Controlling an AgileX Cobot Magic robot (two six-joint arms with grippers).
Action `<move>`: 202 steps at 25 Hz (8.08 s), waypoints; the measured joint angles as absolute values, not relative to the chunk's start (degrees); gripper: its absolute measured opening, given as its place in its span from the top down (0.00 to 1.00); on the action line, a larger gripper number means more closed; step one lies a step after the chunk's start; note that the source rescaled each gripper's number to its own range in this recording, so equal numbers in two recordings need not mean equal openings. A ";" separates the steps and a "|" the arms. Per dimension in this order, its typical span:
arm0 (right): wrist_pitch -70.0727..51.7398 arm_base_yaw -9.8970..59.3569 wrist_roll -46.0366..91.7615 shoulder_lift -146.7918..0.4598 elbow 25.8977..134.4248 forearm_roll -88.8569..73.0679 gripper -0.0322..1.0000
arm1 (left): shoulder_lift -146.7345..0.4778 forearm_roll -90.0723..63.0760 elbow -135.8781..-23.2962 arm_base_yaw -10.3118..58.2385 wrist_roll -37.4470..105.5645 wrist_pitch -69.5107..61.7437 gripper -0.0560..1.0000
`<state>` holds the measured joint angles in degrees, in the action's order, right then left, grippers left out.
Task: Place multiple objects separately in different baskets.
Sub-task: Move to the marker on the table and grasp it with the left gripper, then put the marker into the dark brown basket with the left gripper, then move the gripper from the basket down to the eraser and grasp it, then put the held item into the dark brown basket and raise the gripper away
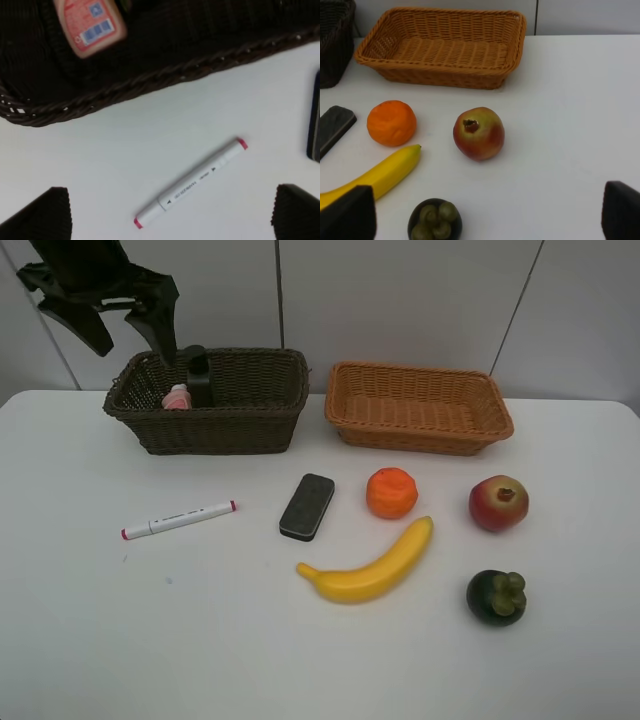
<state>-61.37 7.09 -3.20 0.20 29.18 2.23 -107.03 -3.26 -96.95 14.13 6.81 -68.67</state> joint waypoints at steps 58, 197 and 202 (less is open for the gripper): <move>-61.37 7.09 -3.20 0.20 29.18 2.23 0.00 | -114.43 -6.07 -73.24 22.16 25.69 -43.36 0.94; -61.37 7.09 -3.20 0.20 29.18 2.23 0.00 | -125.57 0.69 -105.35 21.26 -19.95 -41.05 0.38; -61.37 7.09 -3.20 0.20 29.18 2.23 0.00 | -125.57 0.52 -105.35 21.19 -19.51 -43.60 0.04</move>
<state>-61.37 7.09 -3.20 0.20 29.18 2.23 -125.57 0.52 -105.35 21.19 -19.51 -43.60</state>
